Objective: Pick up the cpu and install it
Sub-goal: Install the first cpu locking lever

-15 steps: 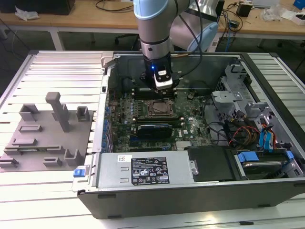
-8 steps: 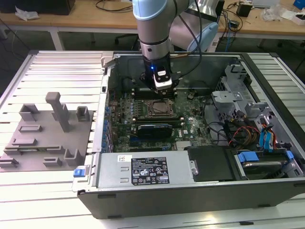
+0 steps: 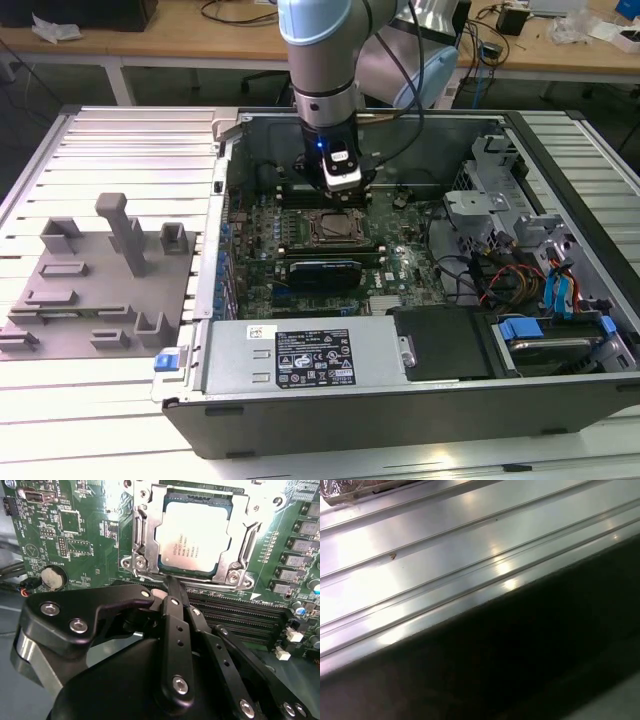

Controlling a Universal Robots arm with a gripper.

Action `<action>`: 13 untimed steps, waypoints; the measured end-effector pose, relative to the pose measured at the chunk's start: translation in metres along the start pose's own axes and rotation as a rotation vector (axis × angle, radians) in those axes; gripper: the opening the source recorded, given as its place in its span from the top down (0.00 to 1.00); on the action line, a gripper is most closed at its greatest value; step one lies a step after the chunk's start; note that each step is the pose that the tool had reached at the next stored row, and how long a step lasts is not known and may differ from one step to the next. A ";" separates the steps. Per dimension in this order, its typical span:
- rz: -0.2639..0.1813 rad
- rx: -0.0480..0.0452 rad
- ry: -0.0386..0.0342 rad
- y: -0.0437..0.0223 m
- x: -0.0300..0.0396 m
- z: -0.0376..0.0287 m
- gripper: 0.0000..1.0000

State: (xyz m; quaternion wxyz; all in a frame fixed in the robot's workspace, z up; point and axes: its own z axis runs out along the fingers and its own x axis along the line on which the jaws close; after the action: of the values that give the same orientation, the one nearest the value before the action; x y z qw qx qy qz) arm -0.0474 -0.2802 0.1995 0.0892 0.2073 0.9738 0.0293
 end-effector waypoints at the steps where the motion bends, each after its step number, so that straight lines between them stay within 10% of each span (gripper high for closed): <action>1: 0.000 0.0002 0.0000 -0.0001 0.0000 0.0000 0.89; 11: 0.000 -0.0008 0.0005 -0.0014 -0.0084 0.0029 0.89; 13: -0.001 0.0044 -0.0018 0.0002 -0.0112 -0.0139 0.89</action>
State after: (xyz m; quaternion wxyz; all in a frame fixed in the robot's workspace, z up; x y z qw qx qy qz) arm -0.0398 -0.2849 0.2150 0.0896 0.2071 0.9738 0.0270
